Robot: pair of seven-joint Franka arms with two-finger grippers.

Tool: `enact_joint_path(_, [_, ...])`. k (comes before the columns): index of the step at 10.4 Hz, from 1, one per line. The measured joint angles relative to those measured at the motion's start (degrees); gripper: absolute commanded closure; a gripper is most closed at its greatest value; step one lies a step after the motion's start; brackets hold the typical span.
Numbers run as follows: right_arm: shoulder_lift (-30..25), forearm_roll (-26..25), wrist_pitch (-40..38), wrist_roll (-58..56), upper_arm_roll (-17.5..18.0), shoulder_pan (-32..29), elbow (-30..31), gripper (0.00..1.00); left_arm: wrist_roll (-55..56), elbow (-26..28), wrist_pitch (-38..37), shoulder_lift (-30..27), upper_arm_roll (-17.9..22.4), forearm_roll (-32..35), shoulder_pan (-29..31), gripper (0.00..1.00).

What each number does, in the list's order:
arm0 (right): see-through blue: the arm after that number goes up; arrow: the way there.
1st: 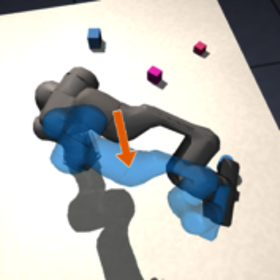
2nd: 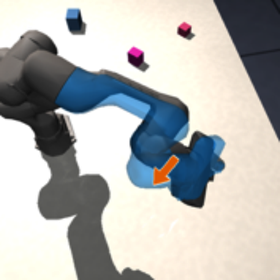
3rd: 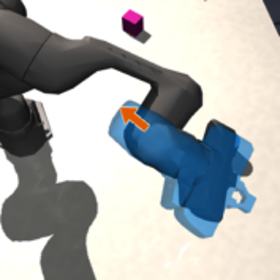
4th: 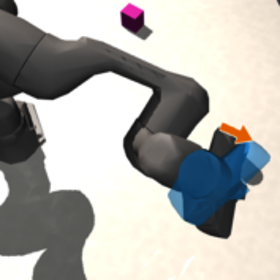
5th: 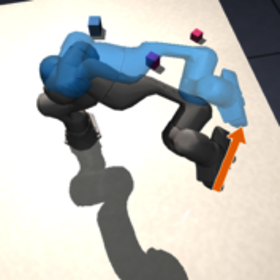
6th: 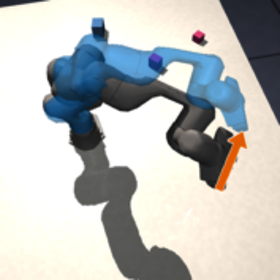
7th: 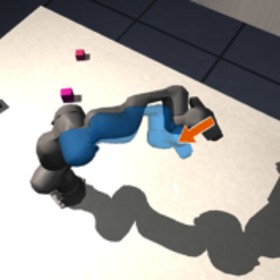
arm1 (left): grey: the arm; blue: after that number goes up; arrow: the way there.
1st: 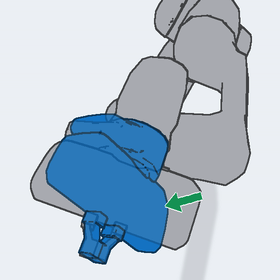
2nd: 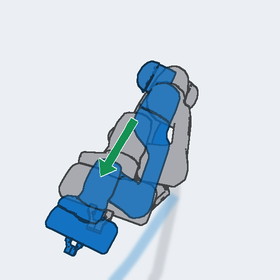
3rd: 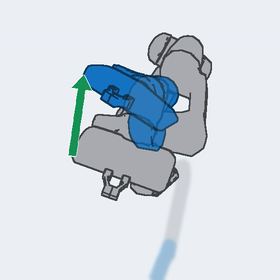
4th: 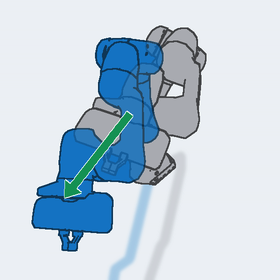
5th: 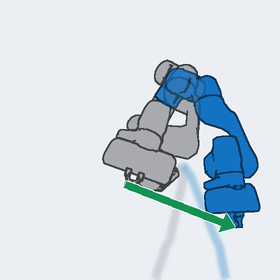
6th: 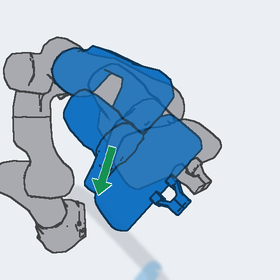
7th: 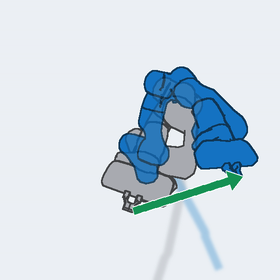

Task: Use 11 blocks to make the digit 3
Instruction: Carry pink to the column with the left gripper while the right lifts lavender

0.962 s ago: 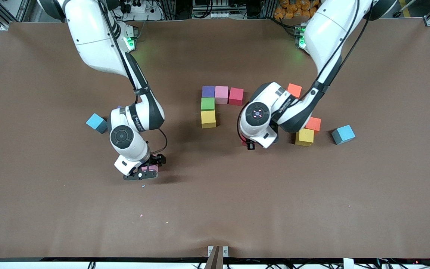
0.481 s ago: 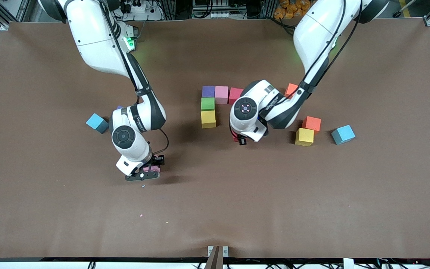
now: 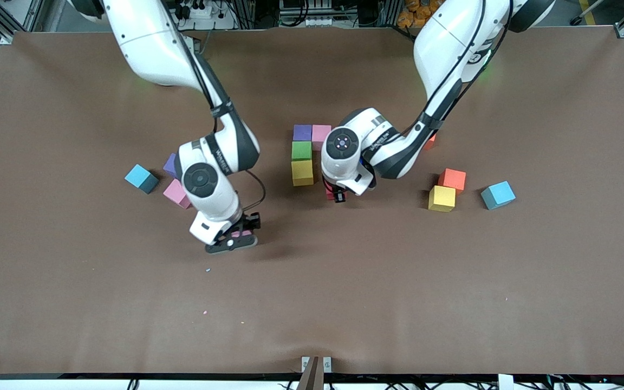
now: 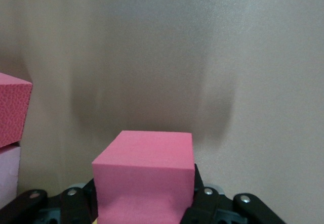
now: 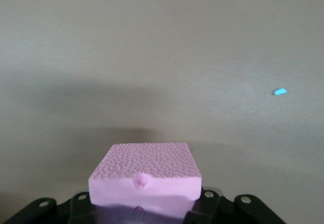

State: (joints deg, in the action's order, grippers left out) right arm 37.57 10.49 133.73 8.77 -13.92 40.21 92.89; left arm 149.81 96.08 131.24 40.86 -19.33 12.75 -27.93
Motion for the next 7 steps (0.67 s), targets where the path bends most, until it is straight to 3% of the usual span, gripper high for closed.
enact_joint_path(7, [-1.5,0.0,-16.4,0.0,-0.1,1.1,-12.5,0.78,1.8,3.4,4.7,-1.1,-0.1,0.8,-1.4,1.0])
